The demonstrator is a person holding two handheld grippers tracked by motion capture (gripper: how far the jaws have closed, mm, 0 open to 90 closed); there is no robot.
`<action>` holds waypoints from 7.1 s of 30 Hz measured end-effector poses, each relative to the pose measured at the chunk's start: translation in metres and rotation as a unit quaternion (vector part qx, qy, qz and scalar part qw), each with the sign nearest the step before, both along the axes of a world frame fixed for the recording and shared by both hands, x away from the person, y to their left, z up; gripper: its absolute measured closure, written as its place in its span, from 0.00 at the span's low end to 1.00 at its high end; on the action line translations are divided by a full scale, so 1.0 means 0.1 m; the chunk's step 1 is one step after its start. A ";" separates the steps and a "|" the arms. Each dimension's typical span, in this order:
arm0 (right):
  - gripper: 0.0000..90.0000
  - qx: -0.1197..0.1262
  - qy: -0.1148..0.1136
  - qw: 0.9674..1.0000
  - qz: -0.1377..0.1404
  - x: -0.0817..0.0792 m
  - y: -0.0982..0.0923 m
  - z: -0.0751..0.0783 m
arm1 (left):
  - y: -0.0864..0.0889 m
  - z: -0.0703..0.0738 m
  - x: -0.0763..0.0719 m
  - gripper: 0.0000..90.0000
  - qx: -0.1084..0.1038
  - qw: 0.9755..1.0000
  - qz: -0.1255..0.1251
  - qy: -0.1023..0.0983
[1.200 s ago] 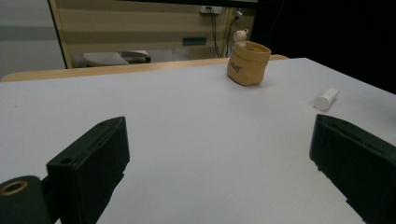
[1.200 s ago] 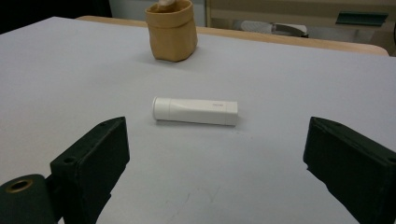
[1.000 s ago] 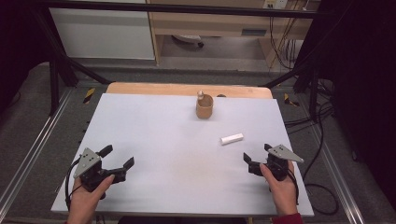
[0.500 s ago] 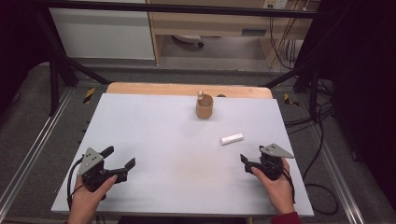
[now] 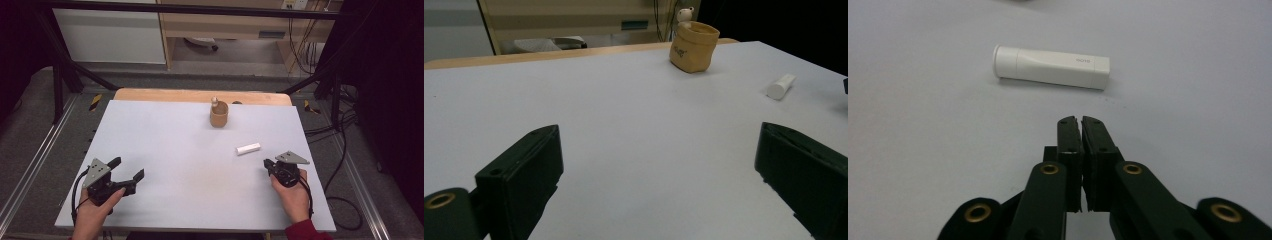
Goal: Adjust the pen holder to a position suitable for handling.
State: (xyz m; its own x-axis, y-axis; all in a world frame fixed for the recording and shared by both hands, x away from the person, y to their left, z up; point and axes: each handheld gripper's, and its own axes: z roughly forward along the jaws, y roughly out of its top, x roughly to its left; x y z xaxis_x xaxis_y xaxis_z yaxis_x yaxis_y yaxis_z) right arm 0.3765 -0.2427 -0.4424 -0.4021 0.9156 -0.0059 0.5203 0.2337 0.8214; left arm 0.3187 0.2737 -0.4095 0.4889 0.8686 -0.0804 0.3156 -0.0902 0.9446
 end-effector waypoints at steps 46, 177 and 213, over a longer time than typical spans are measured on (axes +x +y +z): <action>1.00 -0.001 0.073 0.997 0.036 1.05 0.11 -0.08 | -0.02 -0.02 0.01 0.05 0.004 1.000 -0.011 0.010; 0.07 -0.011 -0.012 1.000 0.002 -0.29 0.15 0.08 | -1.39 -0.25 0.43 0.74 0.250 0.923 -0.194 0.217; 0.04 0.076 -0.051 0.994 0.062 -0.23 0.77 0.34 | -0.83 -0.04 0.38 0.75 0.063 0.992 -0.103 0.022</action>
